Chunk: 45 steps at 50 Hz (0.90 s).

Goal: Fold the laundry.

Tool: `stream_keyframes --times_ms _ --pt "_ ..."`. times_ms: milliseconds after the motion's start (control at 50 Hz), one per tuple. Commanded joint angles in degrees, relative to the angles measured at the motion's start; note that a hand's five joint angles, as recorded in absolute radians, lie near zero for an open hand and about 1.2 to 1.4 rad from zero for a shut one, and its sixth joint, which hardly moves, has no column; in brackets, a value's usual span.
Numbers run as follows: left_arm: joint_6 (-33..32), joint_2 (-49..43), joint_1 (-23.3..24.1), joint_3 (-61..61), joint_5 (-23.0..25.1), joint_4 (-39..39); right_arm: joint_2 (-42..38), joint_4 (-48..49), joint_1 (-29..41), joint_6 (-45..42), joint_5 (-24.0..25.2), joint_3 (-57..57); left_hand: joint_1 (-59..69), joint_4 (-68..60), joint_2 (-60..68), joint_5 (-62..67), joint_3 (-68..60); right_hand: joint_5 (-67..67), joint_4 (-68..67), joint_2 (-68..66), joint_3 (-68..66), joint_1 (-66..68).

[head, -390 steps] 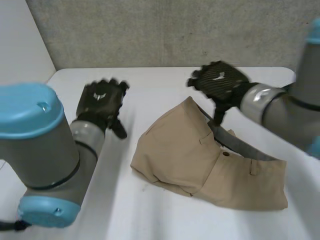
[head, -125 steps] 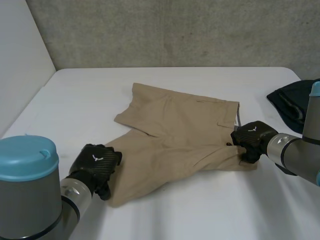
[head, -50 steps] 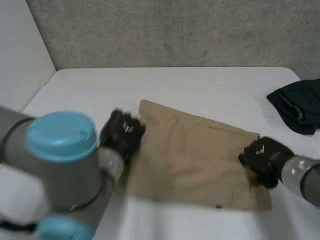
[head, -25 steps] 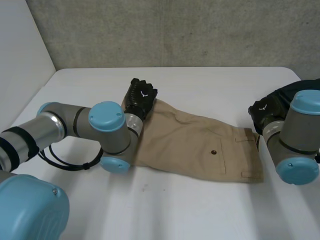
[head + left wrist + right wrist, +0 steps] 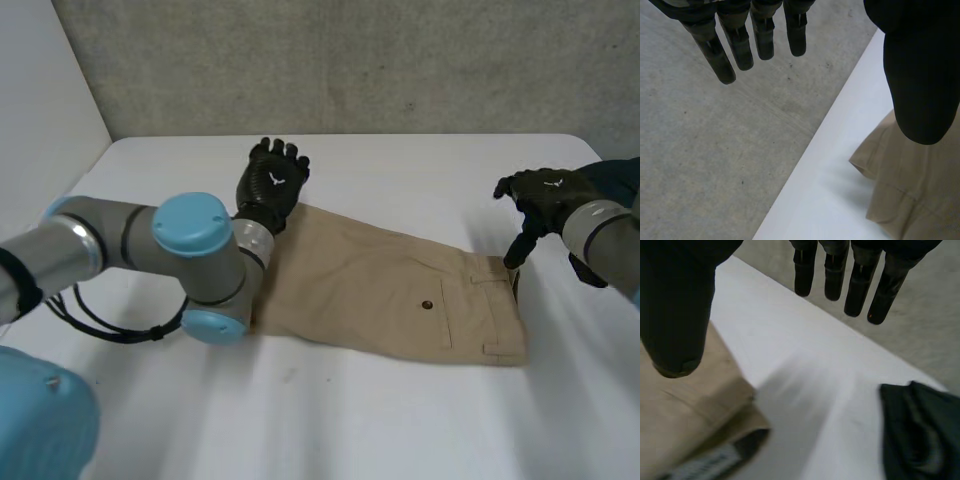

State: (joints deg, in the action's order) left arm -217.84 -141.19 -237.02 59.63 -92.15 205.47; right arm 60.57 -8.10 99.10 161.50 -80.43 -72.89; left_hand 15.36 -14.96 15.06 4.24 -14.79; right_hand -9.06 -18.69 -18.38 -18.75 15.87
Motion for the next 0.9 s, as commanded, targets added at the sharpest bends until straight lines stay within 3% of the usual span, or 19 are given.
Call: stream_keyframes --times_ms 20,160,360,480,580,720,900 --pt "7.1 9.8 -0.4 9.5 0.3 -1.0 -5.6 -6.4 -1.1 7.7 7.2 7.7 -2.1 1.7 -1.8 -1.0 1.5 -8.2 -8.5 -8.9 -8.5 11.4" --pt "13.7 14.8 -1.1 14.4 0.5 -4.7 -13.8 -8.6 -0.8 10.1 7.7 14.2 -2.3 1.9 -2.0 -1.2 1.7 -14.1 -14.4 -14.7 -14.4 17.3" --pt "14.3 16.7 -2.8 17.8 0.5 -6.0 -19.5 -9.4 -0.8 10.0 7.0 17.8 -2.3 1.9 -2.0 -1.2 1.7 -25.3 -25.7 -26.0 -25.6 28.5" --pt "14.3 16.6 -3.0 17.8 0.3 -6.1 -19.3 -9.3 -0.8 9.7 7.0 17.9 -2.3 1.9 -2.0 -1.2 1.7 -60.9 -61.3 -61.6 -61.2 64.1" --pt "14.3 16.6 -2.9 17.9 0.2 -6.2 -17.6 -8.8 -1.0 10.1 6.8 17.0 -2.3 1.9 -2.0 -1.2 1.7 -60.9 -61.3 -61.6 -61.2 64.1" --pt "14.2 17.0 -2.9 18.0 0.1 -6.5 -16.1 -8.4 -1.9 9.2 2.7 16.3 -2.5 2.1 -2.2 -1.3 1.9 -60.9 -61.3 -61.6 -61.2 64.1" --pt "14.1 16.9 -2.9 18.3 0.1 -6.5 -15.3 -8.2 -2.5 8.9 2.6 13.9 -3.0 2.6 -2.7 -1.8 2.4 -60.9 -61.3 -61.6 -61.2 64.1"
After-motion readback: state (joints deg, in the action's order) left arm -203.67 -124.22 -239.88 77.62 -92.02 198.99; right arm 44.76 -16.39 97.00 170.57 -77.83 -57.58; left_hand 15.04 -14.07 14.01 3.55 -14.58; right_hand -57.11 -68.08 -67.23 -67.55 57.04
